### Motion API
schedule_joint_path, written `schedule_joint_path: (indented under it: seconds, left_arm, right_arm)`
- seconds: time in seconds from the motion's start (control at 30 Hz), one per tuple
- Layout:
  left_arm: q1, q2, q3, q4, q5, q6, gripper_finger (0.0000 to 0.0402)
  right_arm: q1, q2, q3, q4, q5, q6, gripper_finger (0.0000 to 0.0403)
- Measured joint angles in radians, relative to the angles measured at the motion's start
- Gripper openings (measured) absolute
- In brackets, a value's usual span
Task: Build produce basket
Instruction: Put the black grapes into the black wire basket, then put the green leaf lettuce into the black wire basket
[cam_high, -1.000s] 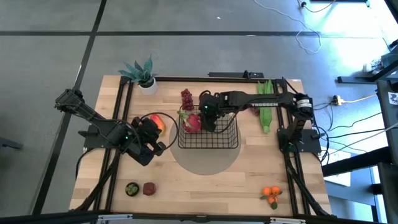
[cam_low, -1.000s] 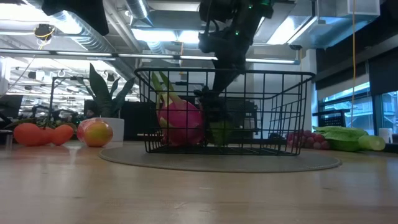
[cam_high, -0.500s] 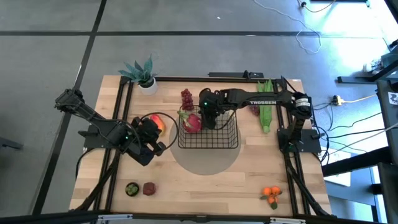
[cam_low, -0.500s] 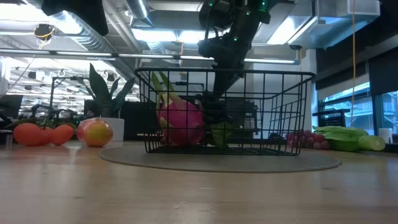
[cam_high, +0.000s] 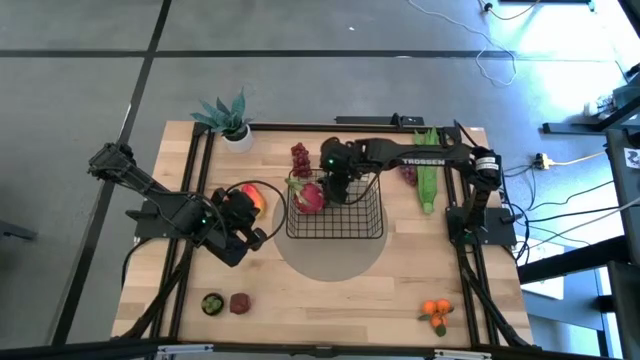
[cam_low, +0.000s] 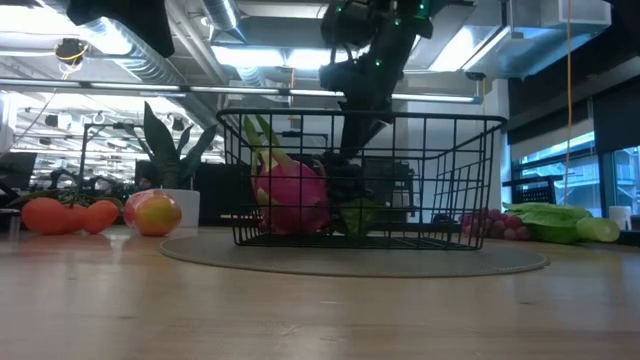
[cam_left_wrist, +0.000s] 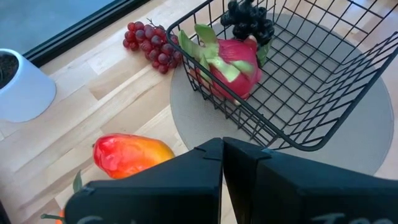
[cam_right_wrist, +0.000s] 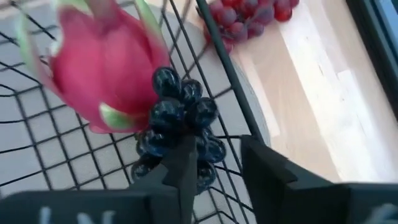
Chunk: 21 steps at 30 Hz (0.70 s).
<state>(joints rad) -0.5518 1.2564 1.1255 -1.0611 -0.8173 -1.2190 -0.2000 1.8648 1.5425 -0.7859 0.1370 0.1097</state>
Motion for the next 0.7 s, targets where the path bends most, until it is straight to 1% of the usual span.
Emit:
schedule_joint_path:
  seconds: [0.2,0.3,0.4,0.57,0.7]
  left_arm:
    - [0.0,0.0,0.0,0.0,0.0,0.0,0.0]
    - [0.0,0.0,0.0,0.0,0.0,0.0,0.0]
    - [0.0,0.0,0.0,0.0,0.0,0.0,0.0]
    - [0.0,0.0,0.0,0.0,0.0,0.0,0.0]
    - [0.0,0.0,0.0,0.0,-0.003,0.0,0.0]
  right_arm:
    - [-0.001,0.0,0.107,-0.058,0.001,-0.045,0.0125]
    - [-0.004,0.0,0.167,-0.122,0.001,-0.047,0.0125]
    - [-0.014,0.0,0.238,-0.224,0.003,-0.041,0.0125]
    - [-0.04,-0.011,0.33,-0.349,0.058,-0.006,0.0126]
    - [-0.063,-0.063,0.344,-0.415,0.103,0.006,0.0126]
